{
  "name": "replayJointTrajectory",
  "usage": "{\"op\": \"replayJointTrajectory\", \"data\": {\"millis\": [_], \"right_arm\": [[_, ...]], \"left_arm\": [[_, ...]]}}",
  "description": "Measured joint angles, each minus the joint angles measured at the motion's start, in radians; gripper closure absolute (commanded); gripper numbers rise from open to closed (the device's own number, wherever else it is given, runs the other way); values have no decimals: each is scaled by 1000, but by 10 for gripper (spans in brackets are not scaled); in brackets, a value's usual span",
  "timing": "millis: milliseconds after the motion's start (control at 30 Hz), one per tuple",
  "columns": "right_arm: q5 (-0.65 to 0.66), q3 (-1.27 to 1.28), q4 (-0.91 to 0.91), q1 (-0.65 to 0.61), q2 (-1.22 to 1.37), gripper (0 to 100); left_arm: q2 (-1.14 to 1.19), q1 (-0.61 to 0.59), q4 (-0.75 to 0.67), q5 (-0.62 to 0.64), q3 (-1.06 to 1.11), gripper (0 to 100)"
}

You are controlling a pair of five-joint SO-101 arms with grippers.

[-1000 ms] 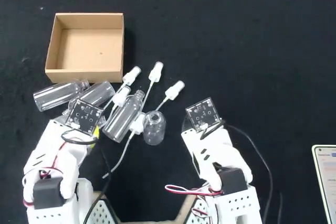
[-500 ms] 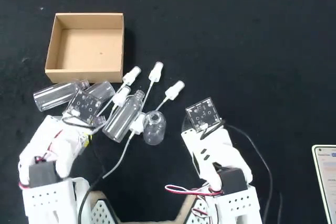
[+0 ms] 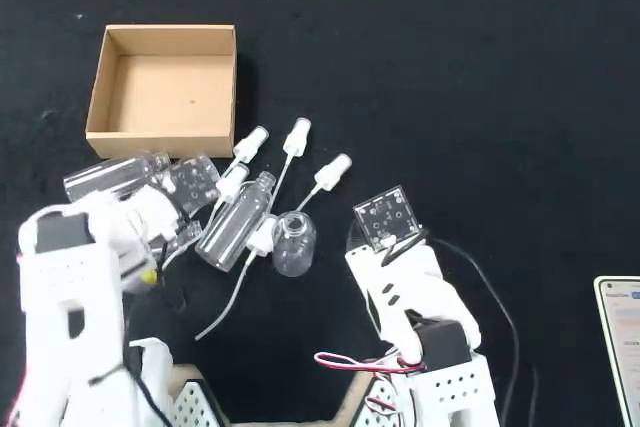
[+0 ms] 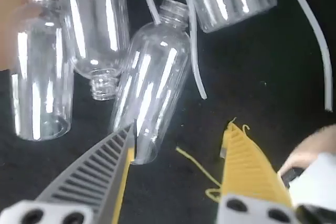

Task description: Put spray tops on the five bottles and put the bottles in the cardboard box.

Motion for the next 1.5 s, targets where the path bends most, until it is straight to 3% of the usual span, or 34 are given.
{"op": "replayJointTrajectory", "data": {"millis": [333,767,1067,1233,1333,1500], "right_arm": [[0,0,0,0,0,853],[0,0,0,0,0,853],[0,0,0,0,0,853],[0,0,21,0,0,853],[2,0,25,0,0,853],[3,0,25,0,0,853]], "left_arm": [[296,0,-107,-18,-80,741],[347,-2,-410,-23,92,743],[350,-2,-428,-26,126,762],[350,-2,-425,-26,138,975],[350,2,-422,-26,140,930],[350,-2,-422,-26,140,939]]}}
